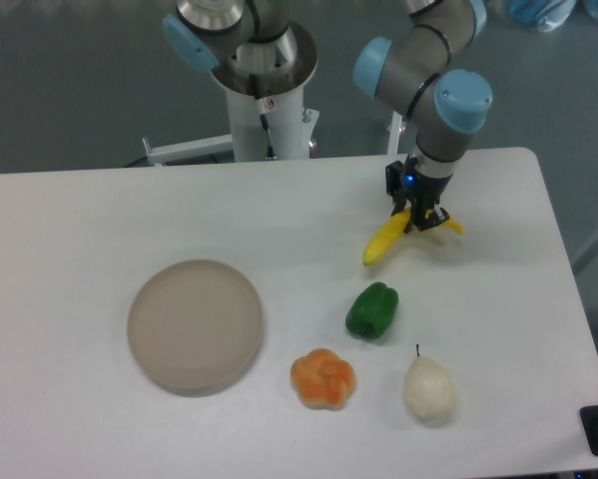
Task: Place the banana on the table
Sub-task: 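Lower the banana onto the table beside the green pepper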
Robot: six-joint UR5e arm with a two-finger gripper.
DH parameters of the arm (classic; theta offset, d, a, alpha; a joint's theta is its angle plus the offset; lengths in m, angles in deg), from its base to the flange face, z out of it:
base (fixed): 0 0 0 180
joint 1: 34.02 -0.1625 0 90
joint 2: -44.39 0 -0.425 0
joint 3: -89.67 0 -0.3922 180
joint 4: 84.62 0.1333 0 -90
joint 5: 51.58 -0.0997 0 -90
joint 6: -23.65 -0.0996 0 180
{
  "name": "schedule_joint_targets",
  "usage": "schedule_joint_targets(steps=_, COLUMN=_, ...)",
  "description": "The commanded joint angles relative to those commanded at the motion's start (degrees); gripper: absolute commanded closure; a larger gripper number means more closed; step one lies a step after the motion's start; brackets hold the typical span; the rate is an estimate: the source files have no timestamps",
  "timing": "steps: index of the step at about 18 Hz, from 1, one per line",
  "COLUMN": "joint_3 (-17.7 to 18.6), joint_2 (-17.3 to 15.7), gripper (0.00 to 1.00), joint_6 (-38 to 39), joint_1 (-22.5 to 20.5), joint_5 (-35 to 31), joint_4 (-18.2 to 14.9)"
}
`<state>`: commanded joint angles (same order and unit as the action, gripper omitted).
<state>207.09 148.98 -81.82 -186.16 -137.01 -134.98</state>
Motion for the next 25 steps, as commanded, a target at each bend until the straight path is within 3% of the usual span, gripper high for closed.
schedule_joint_targets(steps=15, joint_3=-0.88, joint_2=2.11, gripper=0.68, joint_6=0.44, joint_1=1.41, joint_5=-1.59, joint_4=0.44)
schedule_joint_targets(steps=17, joint_3=-1.05, joint_2=2.11, gripper=0.58, joint_6=0.53, joint_1=1.41, joint_5=-1.59, joint_4=0.44)
schedule_joint_targets(steps=19, joint_3=-1.23, joint_2=2.02, gripper=0.24, joint_6=0.7, joint_1=1.32, joint_5=-1.5, joint_4=0.79)
schedule_joint_targets(steps=20, joint_3=-1.49, joint_2=1.93, gripper=0.15, joint_6=0.7, joint_1=1.32, joint_5=-1.5, joint_4=1.05)
schedule_joint_targets(steps=25, joint_3=-3.69, joint_2=1.58, gripper=0.01, joint_6=1.14, joint_1=1.15, joint_5=-1.15, joint_4=0.97)
